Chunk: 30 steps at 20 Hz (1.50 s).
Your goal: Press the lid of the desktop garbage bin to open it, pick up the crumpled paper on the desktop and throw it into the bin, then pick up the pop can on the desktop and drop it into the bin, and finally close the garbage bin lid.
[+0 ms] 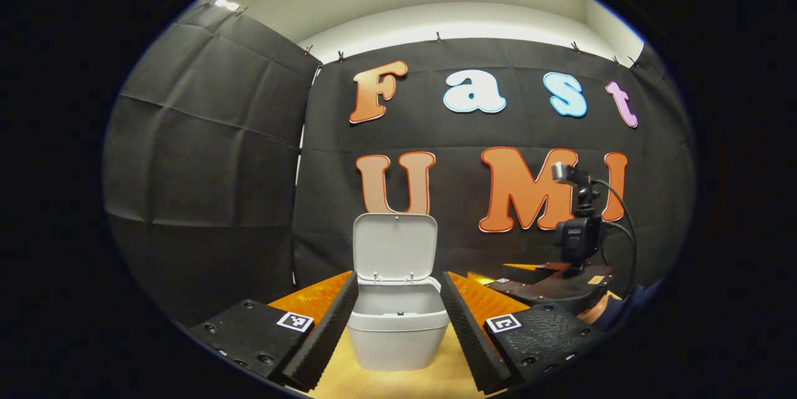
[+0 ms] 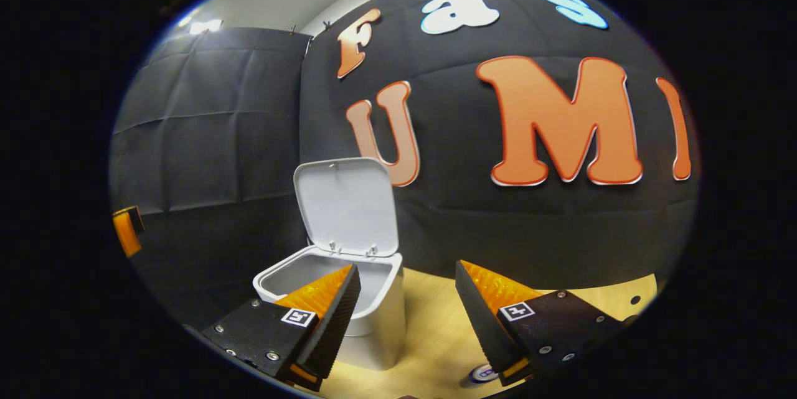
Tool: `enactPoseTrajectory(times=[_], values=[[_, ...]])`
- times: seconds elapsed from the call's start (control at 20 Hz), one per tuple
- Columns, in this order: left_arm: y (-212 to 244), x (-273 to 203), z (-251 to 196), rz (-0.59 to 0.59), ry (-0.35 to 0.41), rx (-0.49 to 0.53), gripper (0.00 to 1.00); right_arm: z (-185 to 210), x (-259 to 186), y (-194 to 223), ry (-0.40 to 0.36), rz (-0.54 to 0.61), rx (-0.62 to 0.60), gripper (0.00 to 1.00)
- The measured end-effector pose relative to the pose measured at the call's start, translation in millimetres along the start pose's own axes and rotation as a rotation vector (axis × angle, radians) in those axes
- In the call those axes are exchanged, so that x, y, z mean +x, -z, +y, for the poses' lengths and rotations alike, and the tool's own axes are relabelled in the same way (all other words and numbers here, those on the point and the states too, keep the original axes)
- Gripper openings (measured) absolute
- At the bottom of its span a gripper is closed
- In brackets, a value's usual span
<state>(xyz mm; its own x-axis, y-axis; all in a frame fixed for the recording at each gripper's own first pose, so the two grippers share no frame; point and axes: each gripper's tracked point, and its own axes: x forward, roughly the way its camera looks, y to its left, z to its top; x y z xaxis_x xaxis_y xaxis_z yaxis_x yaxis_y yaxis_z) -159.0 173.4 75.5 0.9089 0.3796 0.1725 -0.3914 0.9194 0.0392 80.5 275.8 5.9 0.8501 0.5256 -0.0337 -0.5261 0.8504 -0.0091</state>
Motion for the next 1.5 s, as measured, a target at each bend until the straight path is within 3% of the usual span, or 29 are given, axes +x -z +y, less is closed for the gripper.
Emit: enactPoseTrajectory(times=[0.1, 0.25, 0.45, 0.55, 0.9, 1.5], values=[[3.5, 3.4, -12.3, -0.002, 0.026, 0.007, 0.86, -20.0, -20.6, -11.1, 0.041, -0.032, 0.012, 0.91], [13.9, 12.0, -34.0, 0.011, 0.068, 0.012, 0.94, -54.5, -49.1, -11.7, 0.122, -0.055, 0.008, 0.91], [34.3, 22.4, -77.9, 0.04, 0.178, -0.03, 0.95, -91.6, -85.6, 2.5, 0.219, -0.035, 0.024, 0.92], [46.7, 25.0, -106.4, 0.069, 0.26, -0.1, 0.94, -110.9, -104.6, 1.7, 0.267, -0.033, 0.043, 0.91], [112.5, 33.3, -186.6, 0.132, 0.449, 0.026, 0.94, -151.4, -154.9, 1.5, 0.398, -0.05, 0.057, 0.91], [281.6, 57.8, -251.7, 0.41, 0.549, 0.142, 0.96, -200.9, -237.6, 13.5, 0.6, -0.006, 0.065, 0.91]])
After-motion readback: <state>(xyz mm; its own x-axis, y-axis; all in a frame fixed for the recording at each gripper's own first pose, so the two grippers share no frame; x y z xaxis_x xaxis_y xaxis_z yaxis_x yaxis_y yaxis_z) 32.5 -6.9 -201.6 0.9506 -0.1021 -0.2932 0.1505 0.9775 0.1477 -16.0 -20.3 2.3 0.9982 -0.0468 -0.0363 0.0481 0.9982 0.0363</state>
